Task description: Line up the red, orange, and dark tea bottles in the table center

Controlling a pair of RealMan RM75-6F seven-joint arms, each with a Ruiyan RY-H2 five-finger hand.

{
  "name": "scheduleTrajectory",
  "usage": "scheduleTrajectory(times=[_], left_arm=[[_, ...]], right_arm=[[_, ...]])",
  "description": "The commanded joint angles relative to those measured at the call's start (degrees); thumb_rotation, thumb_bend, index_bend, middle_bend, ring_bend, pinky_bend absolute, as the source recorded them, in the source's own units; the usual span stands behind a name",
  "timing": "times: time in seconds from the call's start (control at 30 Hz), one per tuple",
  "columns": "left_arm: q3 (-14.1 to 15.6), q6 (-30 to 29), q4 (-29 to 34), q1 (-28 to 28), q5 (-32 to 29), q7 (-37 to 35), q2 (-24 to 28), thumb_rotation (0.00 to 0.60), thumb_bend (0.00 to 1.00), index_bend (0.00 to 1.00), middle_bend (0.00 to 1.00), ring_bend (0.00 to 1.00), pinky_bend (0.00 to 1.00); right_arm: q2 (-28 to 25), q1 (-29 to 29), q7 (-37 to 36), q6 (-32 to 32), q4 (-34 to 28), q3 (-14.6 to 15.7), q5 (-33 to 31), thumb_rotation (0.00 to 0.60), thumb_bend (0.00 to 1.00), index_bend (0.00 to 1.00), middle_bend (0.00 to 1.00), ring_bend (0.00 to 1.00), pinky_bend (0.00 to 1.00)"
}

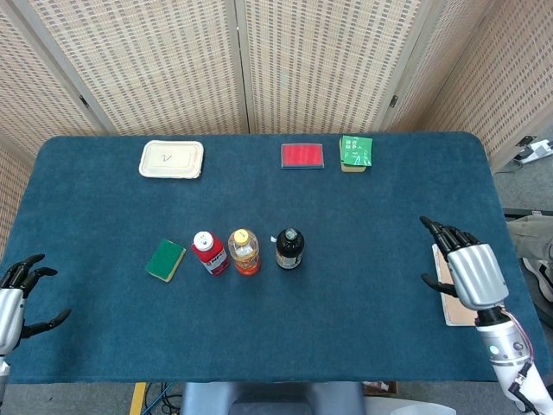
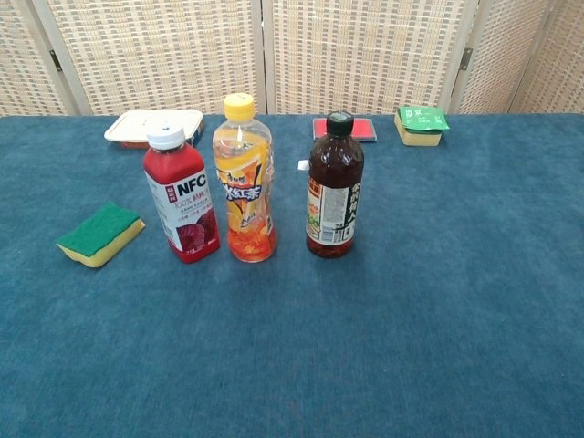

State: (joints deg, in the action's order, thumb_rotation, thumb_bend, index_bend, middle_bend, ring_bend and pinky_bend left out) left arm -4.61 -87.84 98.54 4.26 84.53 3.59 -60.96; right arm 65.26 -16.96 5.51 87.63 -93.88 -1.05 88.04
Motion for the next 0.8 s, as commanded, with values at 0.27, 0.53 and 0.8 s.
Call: scheduleTrajectory(times=[0.27, 0.53, 0.8], left_arm=[[0.3, -1.5, -1.6, -0.3, 1.5, -1.0, -1.2, 0.6, 0.09, 0.34, 0.17, 0.17, 0.41], [-0.3, -1.6, -2.7, -0.4, 0.5, -2.2, -1.5, 0.6, 0.09, 0.34, 0.17, 0.18, 0.41], [-0.2, -0.2, -3.2, 0.2, 0.1, -1.5, -2.1, 0.6, 0.09, 0.34, 0.17, 0.18, 0.41]], right_arm=[[2.2, 6.9, -7.3, 7.3, 8.9, 1.9, 2.9, 0.6, 0.07, 0.22, 0.28, 0.27, 0.45], [3.0, 8.6, -10.8, 9.2, 12.7, 0.8, 3.8, 0.6, 0.08, 0.24, 0.29, 0.27, 0.45], [2.1, 8.6, -14.4, 6.8, 12.8, 0.6, 4.2, 0.6, 0.08, 0.24, 0.29, 0.27, 0.45]])
